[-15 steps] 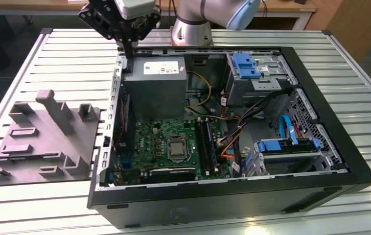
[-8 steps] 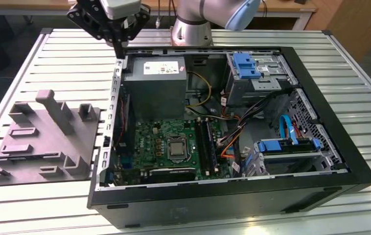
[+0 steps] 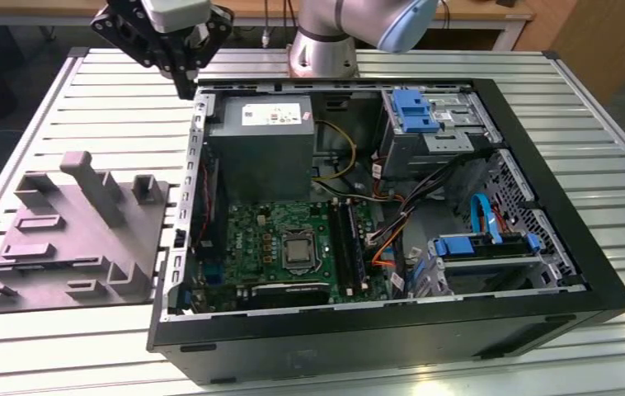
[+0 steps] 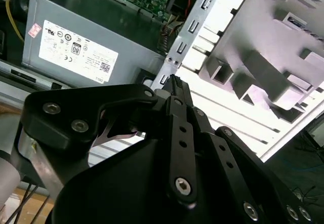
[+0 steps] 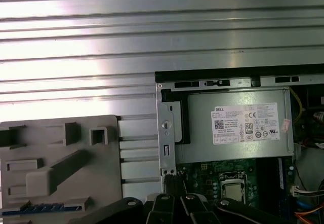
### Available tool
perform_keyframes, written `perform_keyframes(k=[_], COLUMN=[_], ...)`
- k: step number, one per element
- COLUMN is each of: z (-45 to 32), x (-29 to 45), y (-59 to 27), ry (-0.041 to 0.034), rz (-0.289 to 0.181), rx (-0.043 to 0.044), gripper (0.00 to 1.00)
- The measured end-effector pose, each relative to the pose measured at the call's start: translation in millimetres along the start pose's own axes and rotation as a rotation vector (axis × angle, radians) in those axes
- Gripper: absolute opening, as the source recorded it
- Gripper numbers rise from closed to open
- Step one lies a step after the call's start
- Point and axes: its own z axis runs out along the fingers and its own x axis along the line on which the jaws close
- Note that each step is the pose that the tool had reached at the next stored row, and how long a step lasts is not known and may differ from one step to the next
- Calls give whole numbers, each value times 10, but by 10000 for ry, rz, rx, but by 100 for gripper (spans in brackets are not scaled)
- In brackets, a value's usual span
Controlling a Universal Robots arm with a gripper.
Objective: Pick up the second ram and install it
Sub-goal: 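Reach for the second ram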
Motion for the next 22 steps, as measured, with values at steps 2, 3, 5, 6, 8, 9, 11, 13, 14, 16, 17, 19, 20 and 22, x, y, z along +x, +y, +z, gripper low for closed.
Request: perform_keyframes(k=[2,3,5,6,8,9,11,13,14,16,17,19,20,22], z=[-1,-2,-3,-4,-5,-6,-7,-8,-9,-11,-12,-14,-15,-16], x=[47,70,109,128,164,186,234,289,316,372,403,465,497,565], y=[-3,-5,-8,-10,-12,-14,-18,-22,-24,-28,-30,-35,-37,-42], ry=[-3,-3,-6,-6,-6,-6,-7,-10,-10,-13,-13,-15,-17,-22], rz=[1,1,1,1,1,0,0,1,1,1,0,0,1,1], rx=[-1,0,-1,-1,-1,-1,-1,-2,-2,-2,-2,-2,-2,-3], gripper=[10,10,10,10,10,10,10,10,10,10,10,10,10,10])
